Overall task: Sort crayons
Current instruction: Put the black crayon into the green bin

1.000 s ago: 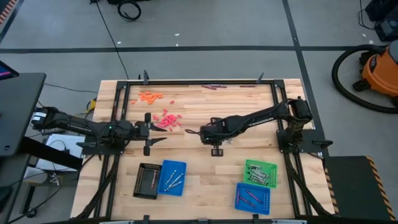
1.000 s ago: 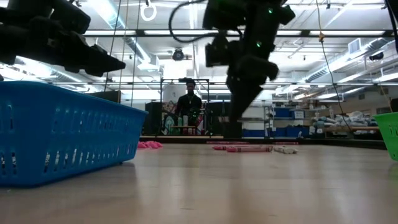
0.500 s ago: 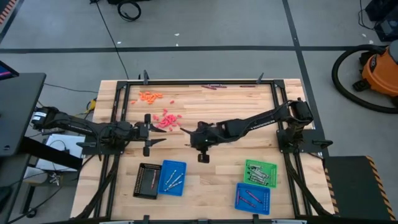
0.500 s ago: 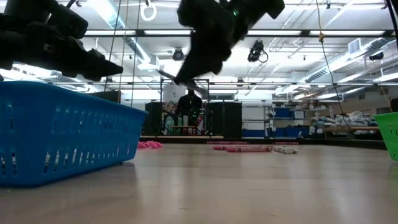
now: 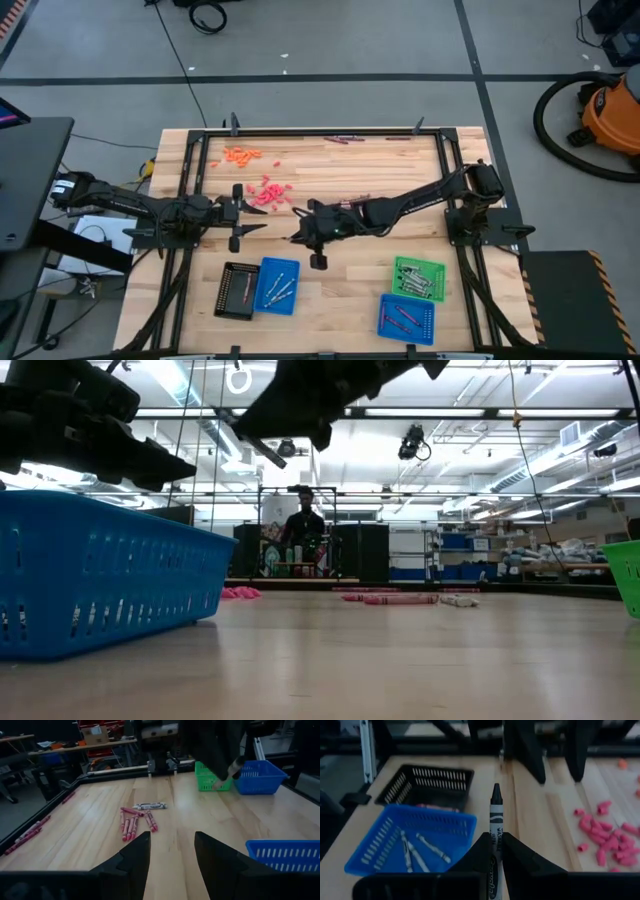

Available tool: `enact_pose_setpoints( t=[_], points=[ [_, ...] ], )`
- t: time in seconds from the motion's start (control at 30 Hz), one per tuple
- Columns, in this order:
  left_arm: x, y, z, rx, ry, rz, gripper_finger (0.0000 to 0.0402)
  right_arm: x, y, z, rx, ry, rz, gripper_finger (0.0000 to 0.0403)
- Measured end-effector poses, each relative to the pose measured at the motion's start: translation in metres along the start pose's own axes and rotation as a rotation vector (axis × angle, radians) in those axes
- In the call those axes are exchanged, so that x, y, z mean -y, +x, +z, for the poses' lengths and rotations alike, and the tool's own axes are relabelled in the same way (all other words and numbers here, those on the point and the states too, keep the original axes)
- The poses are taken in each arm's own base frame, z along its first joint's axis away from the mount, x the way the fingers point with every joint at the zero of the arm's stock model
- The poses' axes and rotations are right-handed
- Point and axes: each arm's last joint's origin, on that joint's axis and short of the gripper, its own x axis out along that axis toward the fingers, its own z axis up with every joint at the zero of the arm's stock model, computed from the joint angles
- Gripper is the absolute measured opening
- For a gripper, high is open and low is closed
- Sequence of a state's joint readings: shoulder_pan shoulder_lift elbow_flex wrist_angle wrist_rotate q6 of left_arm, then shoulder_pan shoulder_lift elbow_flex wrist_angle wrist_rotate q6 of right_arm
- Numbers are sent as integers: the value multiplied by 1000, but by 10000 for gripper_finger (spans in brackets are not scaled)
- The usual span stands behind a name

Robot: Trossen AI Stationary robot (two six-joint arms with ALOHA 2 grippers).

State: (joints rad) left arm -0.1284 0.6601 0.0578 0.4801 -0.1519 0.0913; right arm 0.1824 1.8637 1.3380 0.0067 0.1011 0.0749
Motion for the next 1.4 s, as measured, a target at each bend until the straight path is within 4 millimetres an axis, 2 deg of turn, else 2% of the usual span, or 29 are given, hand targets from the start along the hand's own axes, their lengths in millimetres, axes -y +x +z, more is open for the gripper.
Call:
enact_pose_setpoints(
  t=[0.63,0.97,1.23,1.4],
  points=[
    [0,0,1,10,-27,1,164,-43,-8,13,194,-68,-89,39],
    [0,0,2,25,-34,2,164,-66,-15,8,189,-62,-200,39],
    [-1,0,6,60,-3,7,164,-70,-16,6,198,3,-233,39],
    [-1,0,9,96,22,12,164,-71,-18,13,268,75,-222,39]
  ],
)
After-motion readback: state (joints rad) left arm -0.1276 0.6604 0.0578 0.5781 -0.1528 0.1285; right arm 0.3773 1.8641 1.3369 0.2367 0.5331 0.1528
